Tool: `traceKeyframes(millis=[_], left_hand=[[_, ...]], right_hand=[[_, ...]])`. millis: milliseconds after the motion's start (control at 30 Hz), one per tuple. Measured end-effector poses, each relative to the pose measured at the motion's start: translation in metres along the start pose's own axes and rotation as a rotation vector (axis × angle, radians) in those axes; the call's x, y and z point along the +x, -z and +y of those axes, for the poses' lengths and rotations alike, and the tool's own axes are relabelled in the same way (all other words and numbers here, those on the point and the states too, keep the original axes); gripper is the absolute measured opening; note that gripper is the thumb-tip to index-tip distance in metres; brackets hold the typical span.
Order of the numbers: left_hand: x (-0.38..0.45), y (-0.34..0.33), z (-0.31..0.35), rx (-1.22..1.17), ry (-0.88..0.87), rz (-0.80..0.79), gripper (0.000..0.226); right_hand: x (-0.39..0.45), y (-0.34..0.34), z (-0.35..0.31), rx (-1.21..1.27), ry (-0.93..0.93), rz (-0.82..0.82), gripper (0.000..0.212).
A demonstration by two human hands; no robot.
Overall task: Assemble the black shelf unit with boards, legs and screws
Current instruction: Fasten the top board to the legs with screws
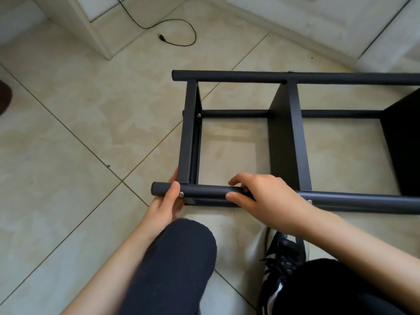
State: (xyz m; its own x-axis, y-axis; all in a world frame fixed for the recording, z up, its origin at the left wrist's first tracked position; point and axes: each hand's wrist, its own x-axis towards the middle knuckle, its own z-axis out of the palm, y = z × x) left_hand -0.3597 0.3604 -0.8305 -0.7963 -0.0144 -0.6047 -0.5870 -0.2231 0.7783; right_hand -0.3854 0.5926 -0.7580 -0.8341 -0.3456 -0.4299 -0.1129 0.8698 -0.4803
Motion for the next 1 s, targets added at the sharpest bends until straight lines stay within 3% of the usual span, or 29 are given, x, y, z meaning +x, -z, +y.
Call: traceKeyframes(millis=[200,333,533,700,800,1000], left_hand=[[-0.011,-0.017,0.015,-0.084,0.007,0.015,0.046],[-0.024,-0.025,0.032,-0.145,0.019,0.021,0.054],[-0.045,-0.042,0.085,-0.042,-0.088,0.009,0.07],[-0.065,-0.061,0.143,0.076,-0.208,0.0,0.062],[-0.086,-0.075,0.177,0.163,-0.285,-0.018,0.075],[-0.129,-0.111,0.245,0.277,-0.498,-0.078,0.08]], right_hand=[[0.002,0.013,0.003,0.069,0.029,-0.034,0.024],[0.0,0.023,0.0,0.094,0.048,-0.013,0.024],[-0.011,0.051,-0.014,0.144,0.099,0.077,0.027],[-0.026,0.096,-0.025,0.26,0.136,0.164,0.026],[-0.045,0.127,-0.035,0.345,0.14,0.155,0.029],[-0.085,0.183,-0.06,0.323,0.142,0.229,0.031]])
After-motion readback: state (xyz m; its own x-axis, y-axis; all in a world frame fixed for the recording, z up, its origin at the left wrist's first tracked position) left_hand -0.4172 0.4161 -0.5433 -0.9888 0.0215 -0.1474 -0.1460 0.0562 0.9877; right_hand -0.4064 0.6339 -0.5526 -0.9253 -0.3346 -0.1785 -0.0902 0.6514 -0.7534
